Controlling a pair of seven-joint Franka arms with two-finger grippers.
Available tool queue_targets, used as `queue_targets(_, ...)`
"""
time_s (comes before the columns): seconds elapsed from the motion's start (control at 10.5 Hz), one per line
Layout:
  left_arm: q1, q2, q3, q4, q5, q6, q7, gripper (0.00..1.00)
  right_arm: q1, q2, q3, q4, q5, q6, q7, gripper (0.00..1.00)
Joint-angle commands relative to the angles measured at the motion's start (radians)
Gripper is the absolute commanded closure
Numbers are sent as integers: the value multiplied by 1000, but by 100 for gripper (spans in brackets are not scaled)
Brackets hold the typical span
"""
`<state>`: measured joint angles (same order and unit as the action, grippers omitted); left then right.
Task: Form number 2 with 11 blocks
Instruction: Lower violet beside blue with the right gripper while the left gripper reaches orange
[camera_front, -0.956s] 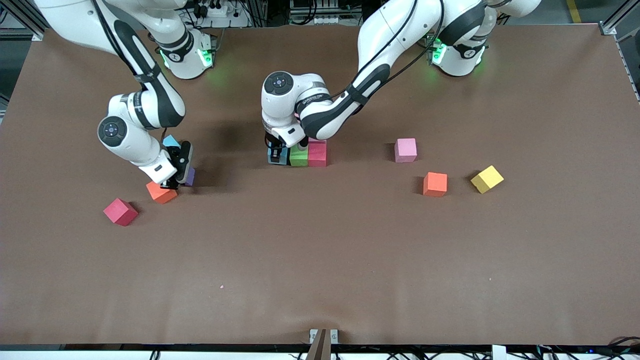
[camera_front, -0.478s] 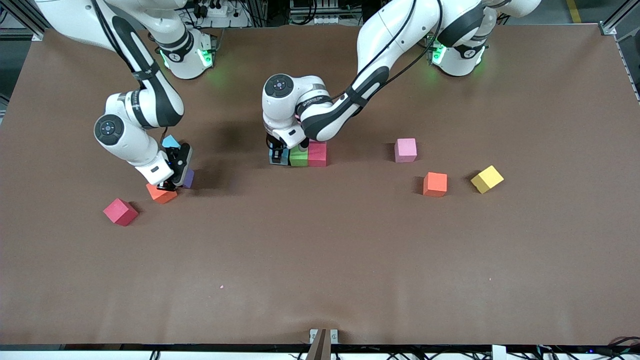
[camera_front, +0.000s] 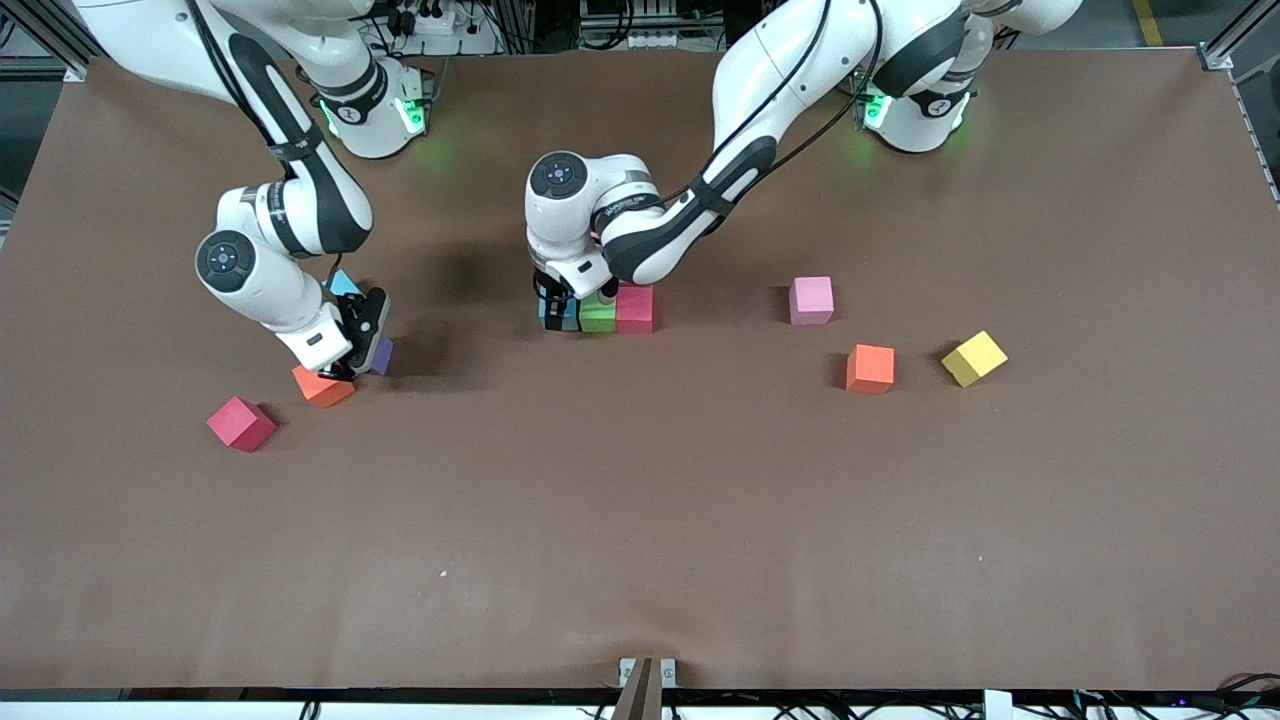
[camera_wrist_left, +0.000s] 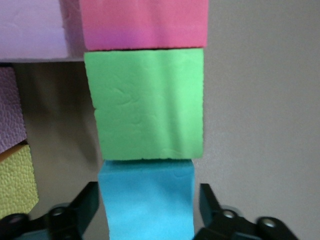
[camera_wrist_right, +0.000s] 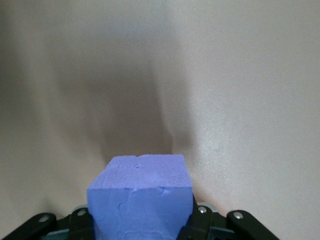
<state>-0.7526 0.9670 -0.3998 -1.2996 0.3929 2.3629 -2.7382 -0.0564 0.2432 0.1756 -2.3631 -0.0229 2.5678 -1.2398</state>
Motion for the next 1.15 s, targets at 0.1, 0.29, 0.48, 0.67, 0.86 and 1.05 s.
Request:
queue_targets(0.1, -11, -60, 15, 13, -32, -46, -92, 0, 1, 2, 7, 4, 9, -8, 16, 63)
queue_targets(0.29, 21, -120, 10, 5, -60, -100, -86, 0, 1, -7, 22, 4, 11, -18, 60, 63)
queue_targets(0.48, 77, -166, 3, -27, -60, -164, -78, 0, 3, -21, 79, 4, 11, -40, 200, 63)
queue_targets(0.67, 162, -284, -13, -174, -59, -175, -60, 0, 59, -13, 117, 25, 11, -41, 452, 63)
queue_targets(0.86, 289, -414, -52, -335, -59, -166, -22, 0, 130, -9, 117, 73, 11, -44, 751, 63)
queue_targets(1.05, 415, -427, -111, -389, -55, -168, 50, 0, 170, 11, 117, 141, 11, -63, 982, 63)
